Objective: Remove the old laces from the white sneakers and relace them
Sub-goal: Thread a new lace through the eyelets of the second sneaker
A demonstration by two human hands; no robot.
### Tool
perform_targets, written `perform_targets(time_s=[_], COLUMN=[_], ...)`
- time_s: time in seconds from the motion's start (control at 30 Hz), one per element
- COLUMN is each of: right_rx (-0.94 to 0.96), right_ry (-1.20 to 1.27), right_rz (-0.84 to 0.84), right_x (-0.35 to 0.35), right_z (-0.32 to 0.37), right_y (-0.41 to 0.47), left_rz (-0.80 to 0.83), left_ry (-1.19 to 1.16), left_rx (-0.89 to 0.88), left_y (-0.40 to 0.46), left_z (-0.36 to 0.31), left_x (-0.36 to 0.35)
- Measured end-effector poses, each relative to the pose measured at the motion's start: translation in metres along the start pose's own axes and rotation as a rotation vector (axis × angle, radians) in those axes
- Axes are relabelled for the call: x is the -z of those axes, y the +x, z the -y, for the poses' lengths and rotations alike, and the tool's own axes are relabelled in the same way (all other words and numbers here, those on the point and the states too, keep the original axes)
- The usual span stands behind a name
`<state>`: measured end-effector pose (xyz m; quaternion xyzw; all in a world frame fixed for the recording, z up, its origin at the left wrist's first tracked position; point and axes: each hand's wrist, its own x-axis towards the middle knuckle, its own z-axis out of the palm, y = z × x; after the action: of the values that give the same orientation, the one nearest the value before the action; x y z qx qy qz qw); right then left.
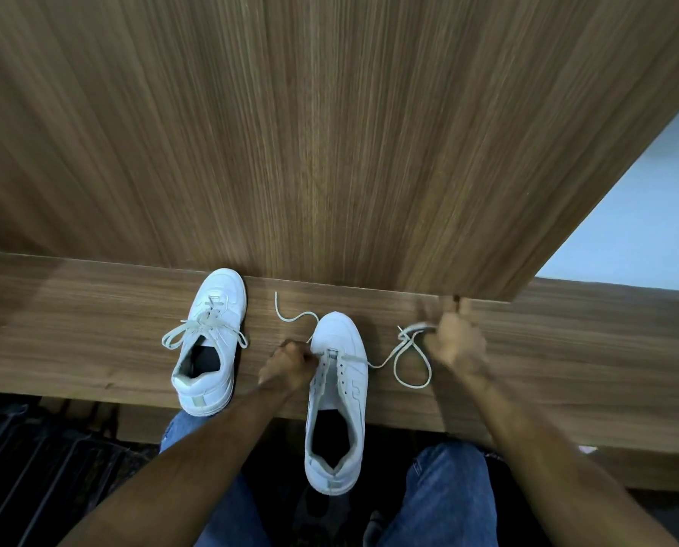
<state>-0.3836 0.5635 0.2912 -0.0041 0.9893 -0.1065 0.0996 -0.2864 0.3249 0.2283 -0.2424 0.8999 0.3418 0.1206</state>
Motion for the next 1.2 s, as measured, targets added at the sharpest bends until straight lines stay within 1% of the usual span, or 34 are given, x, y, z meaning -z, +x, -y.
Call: perform_targets(time_s=[0.03,0.1,0.17,0.2,0.27,0.3,0.37,0.43,0.47,0.57,0.67,0.73,0.77,0.83,0.9,0.93,0.97,1.03,1.1,1.13,1.2], right_rx=[0.092,0.337,0.454,0.484,0.484,0.470,0.491,0.514,0.513,0.506,0.482,0.441,0.407,0.311,0.247,0.222,0.198,0.165,0.148,0.141,0.137], right_ry=[0.008,0.120,0.184,0.190,0.157,0.132,0.108,0.104,0.123,0.138,0.167,0.284,0.389,0.516,0.487,0.468,0.473,0.531,0.554,0.551,0.532], right_rz=[0.008,0.079,0.241,0.283,0.269,0.245,0.202,0.202,0.223,0.240,0.258,0.304,0.307,0.253,0.160,0.169,0.215,0.353,0.398,0.395,0.379], right_x=[-0.011,-0.038,-0.060,-0.069,-0.080,-0.083,-0.089,-0.091,-0.092,-0.094,-0.093,-0.091,-0.092,-0.092,-0.092,-0.091,-0.093,-0.099,-0.106,-0.109,-0.104], right_z=[0.009,0.026,0.043,0.050,0.060,0.062,0.065,0.062,0.060,0.059,0.059,0.054,0.051,0.041,0.031,0.028,0.024,0.021,0.018,0.016,0.017], right_y=[-0.014,-0.037,-0.058,-0.065,-0.076,-0.079,-0.081,-0.077,-0.075,-0.069,-0.067,-0.066,-0.064,-0.056,-0.047,-0.046,-0.044,-0.040,-0.040,-0.038,-0.037], left_rz=[0.017,0.038,0.041,0.045,0.051,0.036,-0.061,-0.141,-0.163,-0.194,-0.220,-0.225,-0.226,-0.215,-0.214,-0.190,-0.127,-0.027,-0.044,-0.071,-0.076], left_ry=[-0.030,-0.083,-0.115,-0.171,-0.340,-0.464,-0.717,-0.896,-0.945,-0.988,-1.060,-0.994,-0.887,-0.608,-0.415,-0.366,-0.321,-0.270,-0.217,-0.192,-0.147], left_rx=[-0.019,-0.057,-0.046,-0.043,-0.018,0.006,0.040,0.030,-0.004,-0.119,-0.149,-0.133,-0.116,-0.068,-0.063,-0.117,-0.149,-0.171,-0.197,-0.217,-0.243], left_y=[0.002,0.007,0.013,0.013,0.016,0.016,0.018,0.023,0.026,0.028,0.028,0.031,0.030,0.025,0.015,0.011,0.003,-0.006,-0.009,-0.007,-0.009], left_z=[-0.001,-0.003,-0.007,-0.012,-0.021,-0.026,-0.036,-0.047,-0.054,-0.071,-0.076,-0.067,-0.061,-0.044,-0.031,-0.026,-0.025,-0.020,-0.016,-0.012,-0.011], left_x=[0.001,0.004,0.007,0.010,0.016,0.022,0.035,0.054,0.065,0.103,0.114,0.103,0.095,0.073,0.050,0.037,0.026,0.002,-0.013,-0.018,-0.017])
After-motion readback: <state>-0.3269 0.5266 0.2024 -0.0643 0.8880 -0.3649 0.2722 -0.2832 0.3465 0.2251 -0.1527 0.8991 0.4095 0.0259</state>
